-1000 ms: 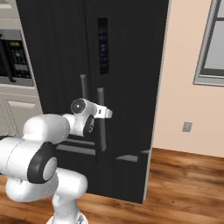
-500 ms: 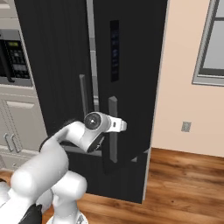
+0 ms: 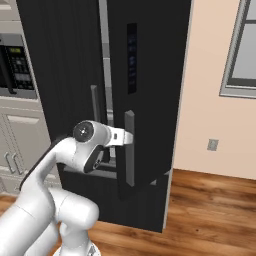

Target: Move the hot dog bun to the plate on the dining table and place the condiment next to that plate. Then navigate to the fridge and take the sausage and place it on the plate as well.

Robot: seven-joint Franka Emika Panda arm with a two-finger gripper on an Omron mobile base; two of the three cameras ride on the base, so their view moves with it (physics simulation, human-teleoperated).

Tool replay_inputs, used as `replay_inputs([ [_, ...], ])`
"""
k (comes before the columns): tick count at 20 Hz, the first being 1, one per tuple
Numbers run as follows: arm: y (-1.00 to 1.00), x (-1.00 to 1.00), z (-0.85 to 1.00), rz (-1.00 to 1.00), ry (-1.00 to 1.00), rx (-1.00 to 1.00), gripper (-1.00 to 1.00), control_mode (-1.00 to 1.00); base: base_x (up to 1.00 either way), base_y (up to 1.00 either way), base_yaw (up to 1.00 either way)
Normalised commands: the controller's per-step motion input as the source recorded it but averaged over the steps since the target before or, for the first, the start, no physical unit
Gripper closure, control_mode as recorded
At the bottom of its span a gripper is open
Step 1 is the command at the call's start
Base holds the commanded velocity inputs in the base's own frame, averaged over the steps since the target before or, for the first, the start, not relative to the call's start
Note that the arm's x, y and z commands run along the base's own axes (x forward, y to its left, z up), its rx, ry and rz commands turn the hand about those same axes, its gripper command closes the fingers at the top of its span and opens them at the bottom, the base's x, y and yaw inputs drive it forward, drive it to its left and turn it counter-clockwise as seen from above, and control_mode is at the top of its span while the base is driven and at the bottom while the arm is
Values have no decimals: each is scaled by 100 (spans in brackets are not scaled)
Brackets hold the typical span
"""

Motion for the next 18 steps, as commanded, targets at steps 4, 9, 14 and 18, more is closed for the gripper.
replay_inputs([
  [4,60,-22,73,0,12,-6,-100,-100,0,0,0],
  [9,63,10,56,0,17,-7,-100,-100,0,0,0],
  [14,39,82,16,0,27,-1,-100,-100,0,0,0],
  [18,13,100,0,0,30,-4,-100,-100,0,0,0],
])
